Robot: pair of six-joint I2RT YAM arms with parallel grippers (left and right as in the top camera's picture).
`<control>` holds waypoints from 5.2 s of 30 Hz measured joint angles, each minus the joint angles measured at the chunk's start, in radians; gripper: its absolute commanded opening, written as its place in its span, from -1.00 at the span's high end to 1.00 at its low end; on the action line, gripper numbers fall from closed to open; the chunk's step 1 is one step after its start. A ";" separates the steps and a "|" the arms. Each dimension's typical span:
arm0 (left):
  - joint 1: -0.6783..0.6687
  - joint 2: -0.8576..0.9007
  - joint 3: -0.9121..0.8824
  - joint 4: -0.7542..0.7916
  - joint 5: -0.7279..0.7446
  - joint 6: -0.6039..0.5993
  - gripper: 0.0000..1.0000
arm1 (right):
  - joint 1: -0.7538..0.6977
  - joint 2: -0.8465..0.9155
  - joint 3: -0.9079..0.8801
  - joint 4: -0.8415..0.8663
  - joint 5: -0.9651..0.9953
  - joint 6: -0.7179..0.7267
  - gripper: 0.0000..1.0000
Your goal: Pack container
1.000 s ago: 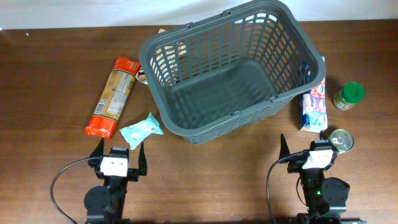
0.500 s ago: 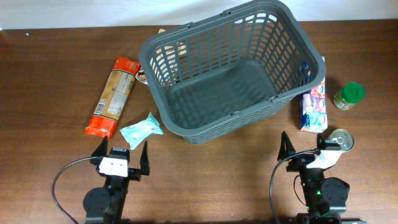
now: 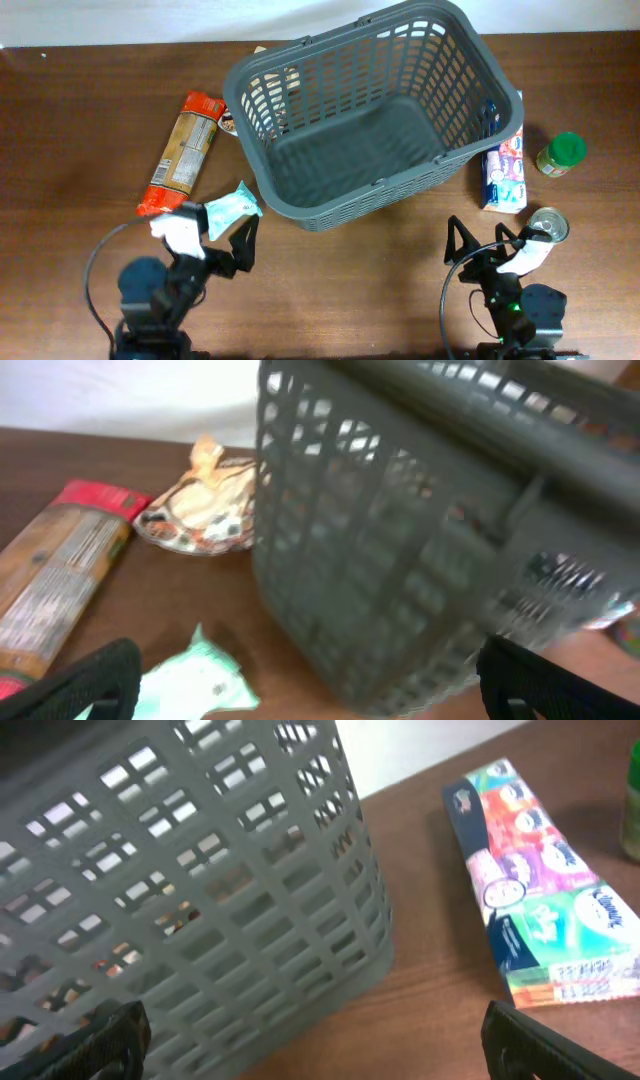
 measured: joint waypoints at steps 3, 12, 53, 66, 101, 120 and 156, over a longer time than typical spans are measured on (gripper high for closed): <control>0.000 0.116 0.131 -0.063 0.025 -0.003 -0.99 | 0.000 0.031 0.074 -0.077 0.000 0.003 -0.98; -0.001 0.298 0.537 -0.351 0.026 0.043 -0.99 | 0.000 0.312 0.406 -0.346 0.000 0.009 -0.98; -0.171 0.628 1.025 -0.793 0.112 0.083 0.96 | 0.000 1.047 1.444 -0.783 -0.055 -0.247 0.93; -0.753 0.548 0.780 -0.674 -0.385 -0.179 0.97 | 0.000 1.297 1.483 -0.817 -0.029 -0.262 0.93; -0.704 0.727 0.688 -0.396 -0.857 -0.375 0.97 | 0.029 1.344 1.491 -0.982 -0.031 -0.299 0.93; -0.676 0.750 0.688 -0.371 -0.821 -0.338 0.96 | 0.125 1.487 1.501 -0.770 0.057 -0.269 0.93; -0.010 0.510 0.781 -0.490 -0.517 -0.135 0.96 | -0.201 1.316 1.807 -1.214 0.165 -0.226 0.92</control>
